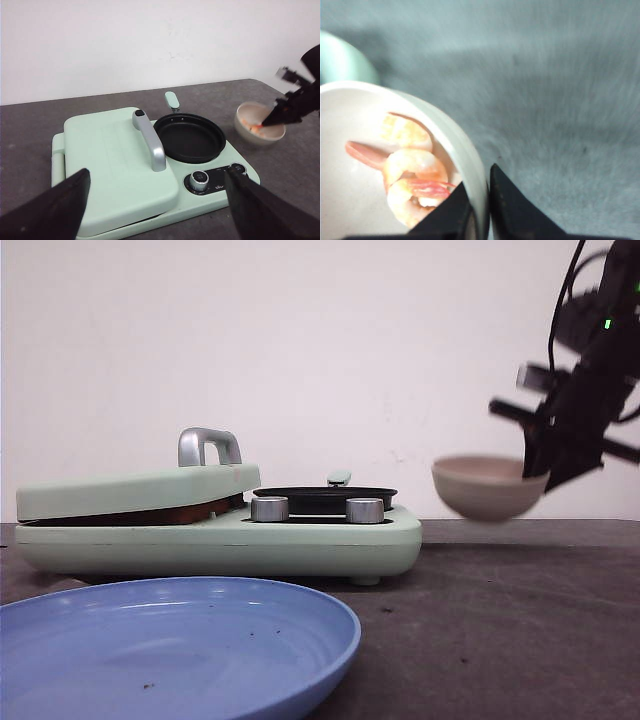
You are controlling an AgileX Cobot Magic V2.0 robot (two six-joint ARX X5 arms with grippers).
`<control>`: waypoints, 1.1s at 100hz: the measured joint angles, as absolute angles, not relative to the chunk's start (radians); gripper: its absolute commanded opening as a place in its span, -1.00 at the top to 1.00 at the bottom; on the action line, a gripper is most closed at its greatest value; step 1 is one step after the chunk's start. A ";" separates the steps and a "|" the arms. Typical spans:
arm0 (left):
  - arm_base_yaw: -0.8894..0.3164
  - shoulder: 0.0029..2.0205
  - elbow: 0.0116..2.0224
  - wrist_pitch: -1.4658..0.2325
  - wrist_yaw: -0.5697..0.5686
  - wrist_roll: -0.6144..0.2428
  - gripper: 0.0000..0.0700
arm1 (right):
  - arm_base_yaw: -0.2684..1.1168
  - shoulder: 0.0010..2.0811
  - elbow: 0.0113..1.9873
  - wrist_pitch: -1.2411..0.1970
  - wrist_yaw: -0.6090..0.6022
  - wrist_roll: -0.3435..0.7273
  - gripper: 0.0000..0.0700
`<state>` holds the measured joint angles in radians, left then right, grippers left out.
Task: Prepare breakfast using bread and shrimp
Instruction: 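Grasp the cream bowl rim with the right gripper, then lift the bowl and carry it over the black frying pan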
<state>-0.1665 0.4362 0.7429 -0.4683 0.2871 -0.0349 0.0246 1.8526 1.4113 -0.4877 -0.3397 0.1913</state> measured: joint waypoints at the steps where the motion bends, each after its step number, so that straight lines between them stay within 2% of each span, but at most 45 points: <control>1: -0.167 0.436 0.743 -0.468 0.287 -0.035 -0.34 | 0.024 1.847 1.411 -0.488 -0.340 0.191 1.00; 26: -0.167 0.436 0.743 -0.468 0.287 -0.035 -0.34 | 0.043 1.769 1.411 -0.468 -0.422 0.240 1.00; 51: -0.167 0.436 0.743 -0.468 0.287 -0.035 -0.34 | 0.165 1.763 1.413 -0.396 -0.426 0.295 1.00; 78: -0.167 0.436 0.743 -0.539 0.287 -0.035 -0.34 | 0.307 1.763 1.413 -0.209 -0.258 0.301 1.00; 97: -0.167 0.436 0.743 -0.570 0.287 -0.016 -0.34 | 0.385 1.763 1.413 -0.089 -0.044 0.189 1.00; 110: -0.167 0.436 0.743 -0.568 0.287 -0.013 -0.34 | 0.429 1.763 1.413 -0.003 0.043 0.080 1.00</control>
